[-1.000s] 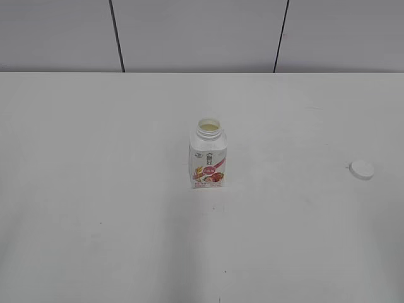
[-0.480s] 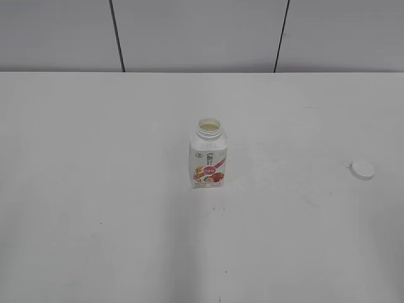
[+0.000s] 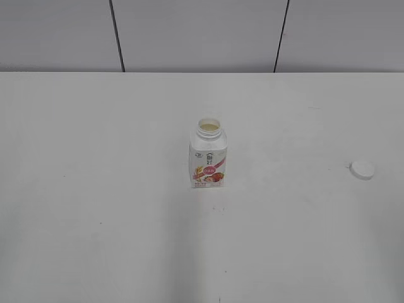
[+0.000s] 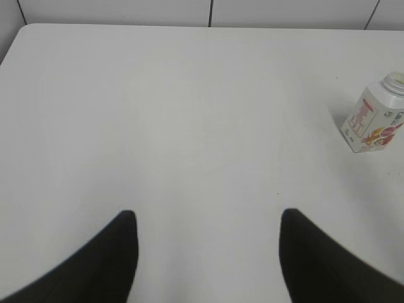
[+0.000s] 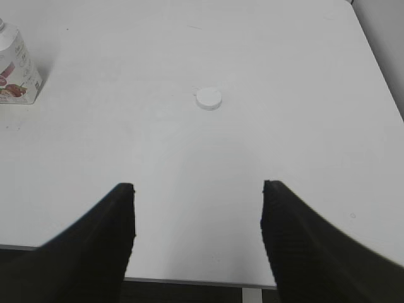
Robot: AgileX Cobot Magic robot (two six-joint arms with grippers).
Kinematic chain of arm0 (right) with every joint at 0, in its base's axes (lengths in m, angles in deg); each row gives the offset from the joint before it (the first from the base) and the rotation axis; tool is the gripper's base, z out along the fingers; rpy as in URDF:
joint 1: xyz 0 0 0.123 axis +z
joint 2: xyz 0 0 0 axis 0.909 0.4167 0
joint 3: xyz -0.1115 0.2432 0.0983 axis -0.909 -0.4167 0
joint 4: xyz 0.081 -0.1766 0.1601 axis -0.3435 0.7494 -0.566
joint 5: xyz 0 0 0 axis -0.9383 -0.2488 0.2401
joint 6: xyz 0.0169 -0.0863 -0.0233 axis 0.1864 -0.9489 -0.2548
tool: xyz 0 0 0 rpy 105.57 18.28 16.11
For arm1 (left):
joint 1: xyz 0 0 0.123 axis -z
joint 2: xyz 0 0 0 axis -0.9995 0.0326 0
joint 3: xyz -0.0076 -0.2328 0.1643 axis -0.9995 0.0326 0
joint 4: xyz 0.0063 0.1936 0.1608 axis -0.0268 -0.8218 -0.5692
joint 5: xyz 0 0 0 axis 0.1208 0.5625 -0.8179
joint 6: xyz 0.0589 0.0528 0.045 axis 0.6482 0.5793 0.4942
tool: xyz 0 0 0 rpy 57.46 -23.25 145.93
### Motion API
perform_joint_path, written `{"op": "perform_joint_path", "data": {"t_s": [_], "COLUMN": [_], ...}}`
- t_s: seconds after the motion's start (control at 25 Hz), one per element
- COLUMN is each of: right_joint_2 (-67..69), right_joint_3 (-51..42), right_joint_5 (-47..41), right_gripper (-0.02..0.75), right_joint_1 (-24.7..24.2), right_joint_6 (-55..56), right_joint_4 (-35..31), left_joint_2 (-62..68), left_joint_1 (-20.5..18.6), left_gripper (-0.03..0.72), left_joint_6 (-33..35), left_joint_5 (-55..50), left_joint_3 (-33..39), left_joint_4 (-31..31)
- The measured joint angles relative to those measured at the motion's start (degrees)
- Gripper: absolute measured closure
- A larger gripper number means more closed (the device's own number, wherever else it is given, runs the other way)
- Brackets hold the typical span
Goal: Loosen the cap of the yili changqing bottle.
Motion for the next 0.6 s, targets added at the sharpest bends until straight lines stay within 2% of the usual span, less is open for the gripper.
{"op": "perform_joint_path", "data": {"t_s": [0.6], "right_joint_2": [0.00], "right_joint_3": [0.00], "right_joint_5": [0.00], "right_gripper": [0.237], "right_joint_1": [0.00], "right_joint_6": [0.00], "right_joint_4": [-0.07], "left_joint_2": [0.00], "left_joint_1": [0.00], "left_gripper": [0.261], "left_joint_6": [0.00], "left_joint_5": [0.00], "left_joint_3": [0.00], "left_joint_4": [0.05]}}
